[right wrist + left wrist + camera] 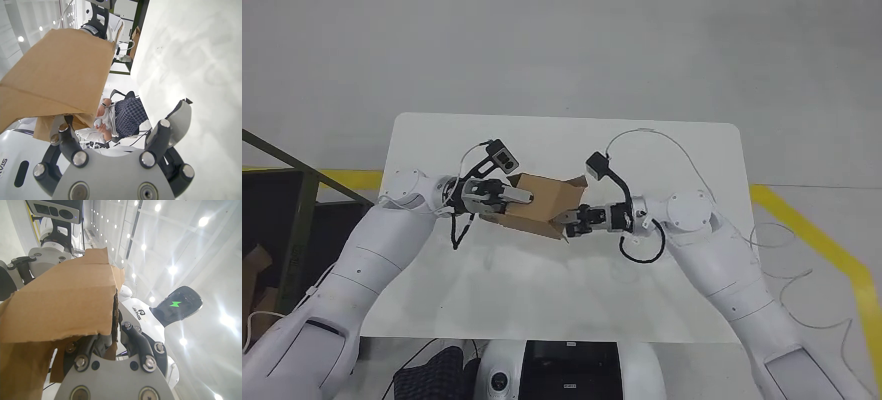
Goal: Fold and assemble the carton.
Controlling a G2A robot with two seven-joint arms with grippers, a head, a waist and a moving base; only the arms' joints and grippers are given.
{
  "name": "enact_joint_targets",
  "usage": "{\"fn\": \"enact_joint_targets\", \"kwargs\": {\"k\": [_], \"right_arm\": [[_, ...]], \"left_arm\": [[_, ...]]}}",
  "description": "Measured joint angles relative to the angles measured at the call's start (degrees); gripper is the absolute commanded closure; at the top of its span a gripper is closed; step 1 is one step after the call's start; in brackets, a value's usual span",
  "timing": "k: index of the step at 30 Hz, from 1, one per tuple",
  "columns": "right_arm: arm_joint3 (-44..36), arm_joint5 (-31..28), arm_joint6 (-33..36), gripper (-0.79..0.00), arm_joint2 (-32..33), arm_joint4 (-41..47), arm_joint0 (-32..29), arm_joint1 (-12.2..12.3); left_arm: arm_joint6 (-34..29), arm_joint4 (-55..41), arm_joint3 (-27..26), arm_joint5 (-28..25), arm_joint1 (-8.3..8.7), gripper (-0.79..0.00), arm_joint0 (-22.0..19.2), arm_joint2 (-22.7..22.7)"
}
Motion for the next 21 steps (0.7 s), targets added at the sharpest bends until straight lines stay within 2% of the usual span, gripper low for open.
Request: {"fn": "enact_joint_targets", "kwargs": {"k": [10, 21], "right_arm": [[-1.4, 1.0, -1.1, -0.785, 0.5, -0.6, -0.6, 0.3], [-2.2, -1.8, 0.8, -0.785, 7.1, 2.3, -3.9, 2.2]], "left_arm": [[0.0, 0.0, 0.0, 0.0, 0.00, 0.000, 0.0, 0.0], [0.0, 0.0, 0.0, 0.0, 0.00, 0.000, 0.0, 0.0]]}}
